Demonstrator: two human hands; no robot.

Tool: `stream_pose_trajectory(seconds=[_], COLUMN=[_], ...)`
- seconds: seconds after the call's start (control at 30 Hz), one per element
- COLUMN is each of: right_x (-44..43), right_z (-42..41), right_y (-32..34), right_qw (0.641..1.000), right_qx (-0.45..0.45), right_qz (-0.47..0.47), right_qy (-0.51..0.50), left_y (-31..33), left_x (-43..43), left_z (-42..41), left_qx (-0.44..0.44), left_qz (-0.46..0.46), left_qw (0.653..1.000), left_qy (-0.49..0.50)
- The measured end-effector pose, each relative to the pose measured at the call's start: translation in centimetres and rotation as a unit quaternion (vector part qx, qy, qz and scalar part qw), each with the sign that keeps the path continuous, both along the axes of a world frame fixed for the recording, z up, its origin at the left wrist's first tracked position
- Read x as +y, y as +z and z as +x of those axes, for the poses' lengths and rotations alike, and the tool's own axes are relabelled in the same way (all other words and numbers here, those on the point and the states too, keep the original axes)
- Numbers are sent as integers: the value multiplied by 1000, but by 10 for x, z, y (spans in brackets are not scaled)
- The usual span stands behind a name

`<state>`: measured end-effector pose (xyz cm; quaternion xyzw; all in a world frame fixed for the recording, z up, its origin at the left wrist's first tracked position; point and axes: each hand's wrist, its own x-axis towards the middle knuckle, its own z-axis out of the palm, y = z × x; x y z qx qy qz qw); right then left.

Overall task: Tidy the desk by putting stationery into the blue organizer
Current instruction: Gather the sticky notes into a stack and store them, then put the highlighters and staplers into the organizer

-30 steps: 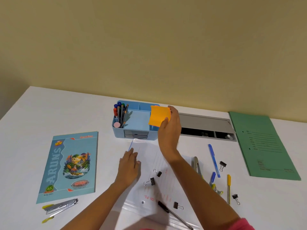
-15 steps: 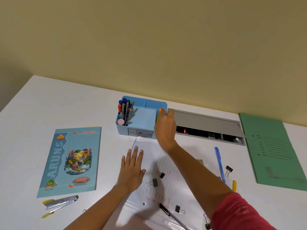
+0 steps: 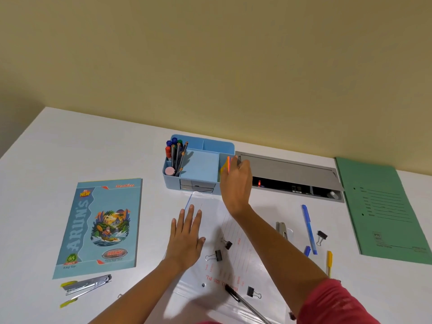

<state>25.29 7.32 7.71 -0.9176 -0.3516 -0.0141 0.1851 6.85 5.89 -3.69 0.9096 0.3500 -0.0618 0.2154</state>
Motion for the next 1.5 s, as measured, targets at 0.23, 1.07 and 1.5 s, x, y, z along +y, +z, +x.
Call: stream_pose_trajectory(seconds=[0.23, 1.07, 1.5], right_x=[-35, -248, -261], right_z=[-14, -109, -112], right_y=[11, -39, -34], right_qw=[995, 987, 980], right_qx=[44, 154, 100], right_qz=[86, 49, -122], right_qy=[-2, -24, 124], left_y=[17, 57, 69], left_x=[1, -96, -143], left_z=[-5, -57, -39], left_qx=[-63, -195, -246], left_qz=[-66, -143, -212], left_qw=[996, 964, 931], left_qy=[22, 109, 168])
